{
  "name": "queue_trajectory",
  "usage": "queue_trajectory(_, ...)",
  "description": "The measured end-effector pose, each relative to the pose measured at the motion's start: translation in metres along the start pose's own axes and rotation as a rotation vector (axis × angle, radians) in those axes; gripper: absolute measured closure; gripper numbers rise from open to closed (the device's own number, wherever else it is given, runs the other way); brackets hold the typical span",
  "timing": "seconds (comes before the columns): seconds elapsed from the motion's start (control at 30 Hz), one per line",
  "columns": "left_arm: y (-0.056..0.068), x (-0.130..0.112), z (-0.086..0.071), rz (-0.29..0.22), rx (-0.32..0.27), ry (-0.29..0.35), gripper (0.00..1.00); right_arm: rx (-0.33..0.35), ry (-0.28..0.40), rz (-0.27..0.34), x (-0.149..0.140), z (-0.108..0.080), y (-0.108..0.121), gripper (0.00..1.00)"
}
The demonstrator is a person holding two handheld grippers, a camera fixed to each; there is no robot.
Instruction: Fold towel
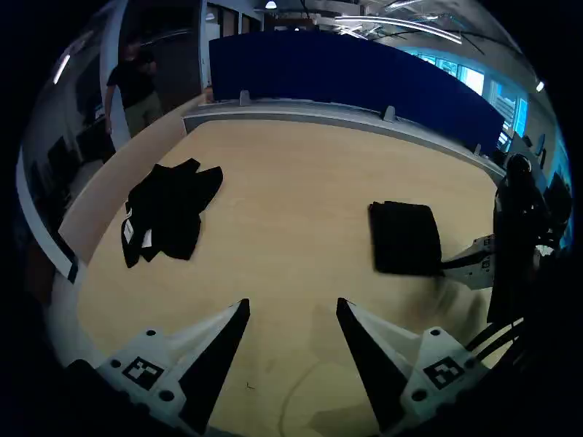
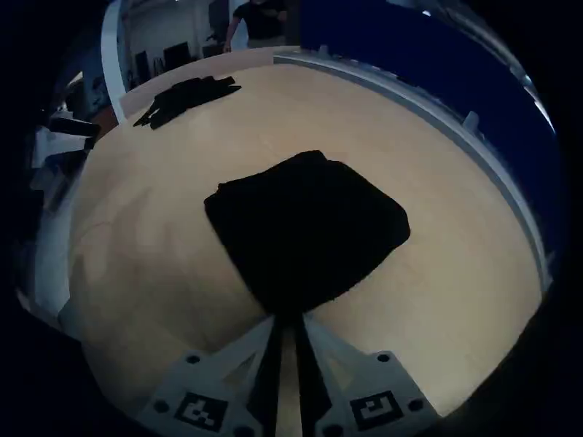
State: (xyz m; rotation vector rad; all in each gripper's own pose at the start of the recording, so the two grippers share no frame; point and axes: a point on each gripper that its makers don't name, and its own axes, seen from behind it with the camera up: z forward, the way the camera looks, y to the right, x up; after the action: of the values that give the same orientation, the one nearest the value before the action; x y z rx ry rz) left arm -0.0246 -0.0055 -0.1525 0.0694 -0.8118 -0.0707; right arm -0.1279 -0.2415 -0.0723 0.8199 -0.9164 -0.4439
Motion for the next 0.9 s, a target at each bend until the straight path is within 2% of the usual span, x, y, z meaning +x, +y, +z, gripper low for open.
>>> queue_trajectory(0.2, 0.000, 0.001, -0.002, 0.000, 0.000, 0.000, 0.12, -0.008, 0.011, 0.007, 0.004, -0.002, 0.006, 0.94)
queue_trajectory(0.4, 0.002, 0.005, -0.004, 0.004, -0.003, 0.004, 0.12, -0.021, 0.056, -0.002, 0.028, -0.016, 0.016, 0.94)
queue_trajectory(0.6, 0.006, 0.012, -0.003, 0.014, -0.011, 0.012, 0.12, -0.047, 0.121, -0.041, 0.064, -0.043, 0.030, 0.94)
queue_trajectory(0.9, 0.018, 0.028, -0.002, 0.046, -0.026, 0.031, 0.12, -0.072, 0.230, -0.100, 0.121, -0.103, 0.044, 0.94)
